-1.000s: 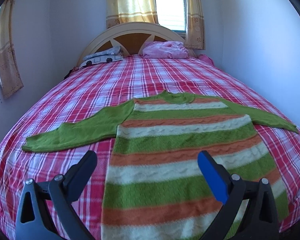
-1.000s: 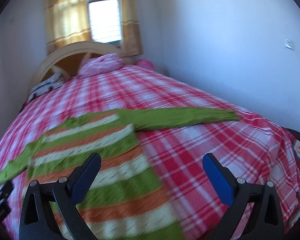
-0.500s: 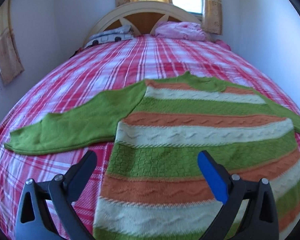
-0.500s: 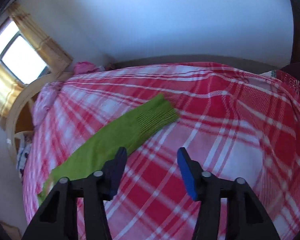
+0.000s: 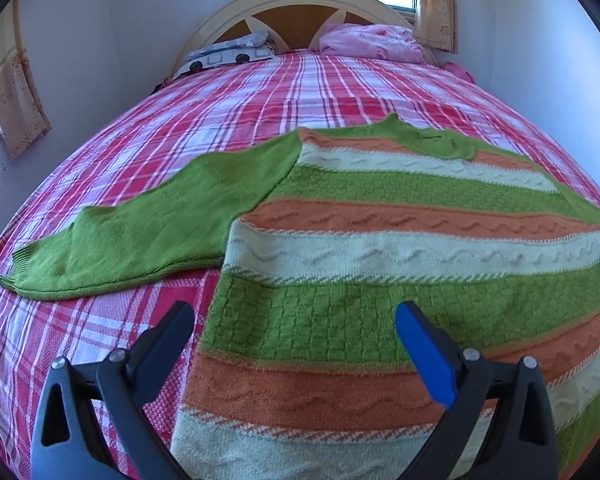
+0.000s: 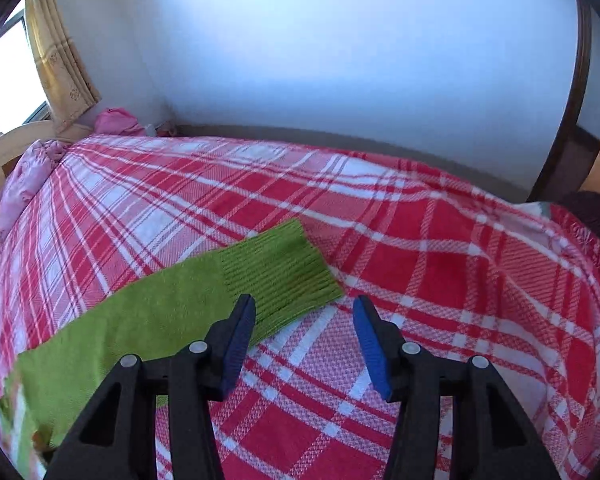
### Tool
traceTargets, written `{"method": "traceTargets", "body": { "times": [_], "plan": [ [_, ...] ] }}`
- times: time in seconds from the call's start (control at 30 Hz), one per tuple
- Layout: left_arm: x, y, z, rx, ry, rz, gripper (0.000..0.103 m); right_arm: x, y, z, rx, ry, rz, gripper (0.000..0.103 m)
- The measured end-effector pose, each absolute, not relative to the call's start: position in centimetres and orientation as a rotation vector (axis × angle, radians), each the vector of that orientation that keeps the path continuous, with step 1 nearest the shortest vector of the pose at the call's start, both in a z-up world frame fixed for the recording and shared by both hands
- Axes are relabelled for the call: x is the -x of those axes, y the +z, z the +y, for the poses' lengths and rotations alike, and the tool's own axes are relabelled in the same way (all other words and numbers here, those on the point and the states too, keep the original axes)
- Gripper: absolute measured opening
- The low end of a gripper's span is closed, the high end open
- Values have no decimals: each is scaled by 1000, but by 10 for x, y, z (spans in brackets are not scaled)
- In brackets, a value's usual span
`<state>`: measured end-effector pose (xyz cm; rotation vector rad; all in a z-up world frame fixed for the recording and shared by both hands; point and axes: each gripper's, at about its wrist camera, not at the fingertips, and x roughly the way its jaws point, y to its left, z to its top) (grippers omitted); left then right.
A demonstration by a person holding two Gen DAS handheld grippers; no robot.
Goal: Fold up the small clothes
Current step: 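Move the right tool to the sweater's sleeve cuff and close on it, then lift the sleeve with the right tool and fold it across the sweater body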
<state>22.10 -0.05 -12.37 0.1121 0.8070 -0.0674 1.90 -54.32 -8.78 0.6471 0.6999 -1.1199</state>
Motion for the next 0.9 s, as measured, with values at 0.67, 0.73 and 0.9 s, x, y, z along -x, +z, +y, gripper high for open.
{"method": "traceTargets", "body": {
  "times": [0.67,0.73,0.9],
  "plan": [
    [-232,-139,11,1,-127,890,103,-41,-75,-561,-668,-967,678,9],
    [-233,-139,10,-5,-125,891,103,-44,-61,-554,-659,-945,655,9],
    [-233,-139,12,17,-138,888,103,-72,-17,-509,-579,-835,619,8]
  ]
}}
